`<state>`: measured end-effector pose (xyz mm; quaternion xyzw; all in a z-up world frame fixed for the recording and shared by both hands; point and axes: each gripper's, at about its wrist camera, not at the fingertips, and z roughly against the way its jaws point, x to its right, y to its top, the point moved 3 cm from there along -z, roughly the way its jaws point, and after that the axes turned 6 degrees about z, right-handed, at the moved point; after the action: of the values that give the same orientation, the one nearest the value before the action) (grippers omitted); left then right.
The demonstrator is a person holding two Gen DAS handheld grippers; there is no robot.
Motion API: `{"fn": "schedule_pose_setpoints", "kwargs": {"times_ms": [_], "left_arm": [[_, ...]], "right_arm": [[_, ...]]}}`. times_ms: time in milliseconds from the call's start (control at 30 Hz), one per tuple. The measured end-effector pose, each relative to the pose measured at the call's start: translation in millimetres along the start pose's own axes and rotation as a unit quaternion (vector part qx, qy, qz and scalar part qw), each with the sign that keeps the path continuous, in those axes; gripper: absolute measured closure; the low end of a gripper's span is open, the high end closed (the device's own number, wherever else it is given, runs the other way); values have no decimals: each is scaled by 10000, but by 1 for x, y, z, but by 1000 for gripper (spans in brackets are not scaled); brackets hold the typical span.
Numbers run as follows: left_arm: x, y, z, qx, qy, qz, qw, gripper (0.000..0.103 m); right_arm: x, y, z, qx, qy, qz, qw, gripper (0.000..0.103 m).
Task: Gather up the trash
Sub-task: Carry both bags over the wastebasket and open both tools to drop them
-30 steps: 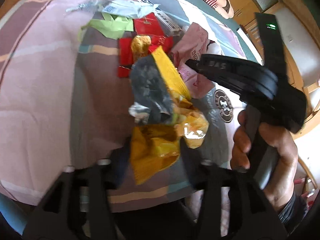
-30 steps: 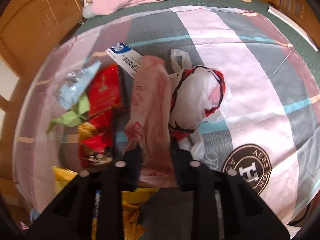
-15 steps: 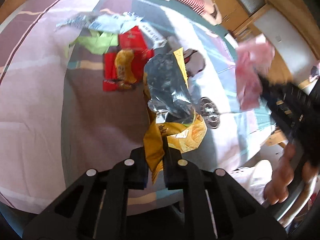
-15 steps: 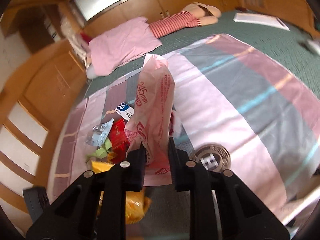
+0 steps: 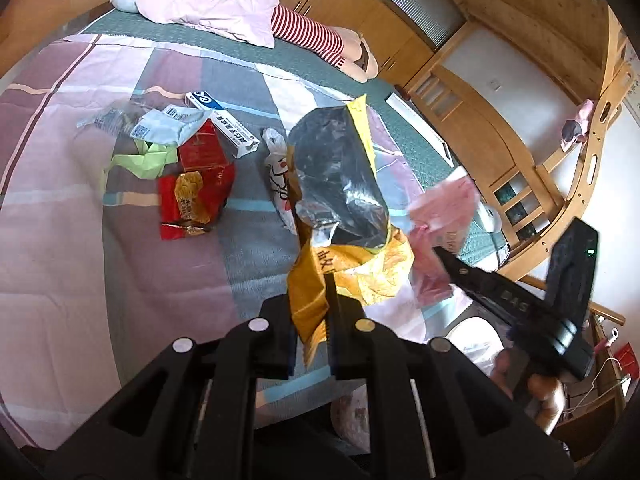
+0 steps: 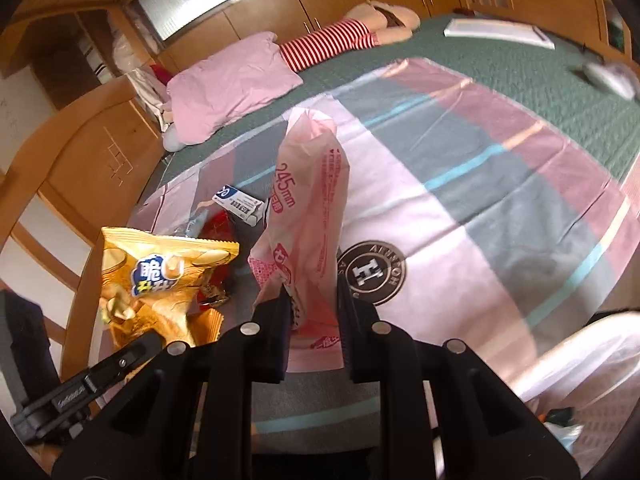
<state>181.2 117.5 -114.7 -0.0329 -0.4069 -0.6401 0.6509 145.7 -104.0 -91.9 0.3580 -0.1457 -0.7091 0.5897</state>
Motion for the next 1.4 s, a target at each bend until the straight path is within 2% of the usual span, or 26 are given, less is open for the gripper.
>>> {"fn": "schedule_pose_setpoints", "kwargs": {"times_ms": [200,333,433,467,500,533,567,600,667,733,800,867,900,933,967,1000,1033,1067,1100,1167,1200,1267,1333,1367,1400], "left_arm": [[13,-3,0,27,-136,-234,9996,91],[31,-11,-4,-25,-256,-542,9982,91],[46,-20,-13,-171,-285,-787,9963,91],[52,-24,-18,-241,-303,-880,9954,91],[55,-27,-21,-286,-323,-935,9947,91],[61,-32,-25,-359,-370,-1007,9936,91],[65,-36,-28,-415,-421,-1055,9927,91],[71,-41,-31,-488,-506,-1122,9912,91],[85,-52,-36,-645,-710,-1295,9869,91],[104,-66,-38,-831,-1014,-1595,9785,91],[124,-82,-38,-1031,-1402,-1881,9666,91],[149,-104,-37,-1238,-1782,-2252,9499,91],[162,-119,-37,-1362,-1958,-2490,9387,91],[176,-136,-38,-1518,-2103,-2736,9262,91],[184,-148,-40,-1646,-2164,-2901,9176,90],[193,-163,-44,-1794,-2168,-3088,9085,86],[199,-174,-50,-1868,-2067,-3245,9039,65],[201,-180,-54,-1908,-1957,-3323,9027,51],[201,-183,-57,-1900,-1799,-3388,9037,36],[195,-171,-58,-1825,-1732,-3228,9124,34],[188,-157,-54,-1710,-1774,-3031,9205,31],[171,-129,-43,-1343,-1683,-2665,9395,26],[140,-90,-28,-874,-1385,-2110,9637,21],[124,-72,-22,-657,-1101,-1824,9748,20],[101,-51,-14,-377,-563,-1469,9868,18]], "right_arm": [[23,-1,64,47,-219,495,9985,82],[52,-21,108,-249,-597,917,9937,82],[77,-47,127,-672,-899,973,9889,81],[84,-58,127,-932,-936,923,9869,78],[91,-73,122,-1374,-893,865,9827,75],[95,-86,119,-1688,-812,850,9786,65],[98,-97,116,-1970,-740,885,9736,50],[100,-105,115,-2138,-762,985,9689,45],[103,-104,123,-1902,-1023,1127,9699,40],[113,-86,141,-1338,-1392,907,9770,38],[132,-67,166,-685,-1646,294,9835,37],[149,-53,186,-219,-1750,-201,9841,37],[156,-48,195,-53,-1789,-395,9831,37],[160,-45,200,33,-1834,-497,9818,36],[165,-44,203,86,-1882,-554,9805,37],[167,-43,205,127,-1922,-590,9795,37],[167,-42,207,161,-1934,-626,9790,36],[167,-42,206,188,-1916,-682,9789,36],[166,-43,205,204,-1884,-720,9792,36],[168,-39,203,251,-1820,-793,9798,36],[167,-37,200,288,-1799,-832,9797,36],[158,-32,189,310,-1733,-879,9804,34],[143,-23,168,218,-1547,-802,9845,34],[132,-17,156,173,-1444,-696,9869,34],[113,-10,139,144,-1311,-518,9899,34]]}}
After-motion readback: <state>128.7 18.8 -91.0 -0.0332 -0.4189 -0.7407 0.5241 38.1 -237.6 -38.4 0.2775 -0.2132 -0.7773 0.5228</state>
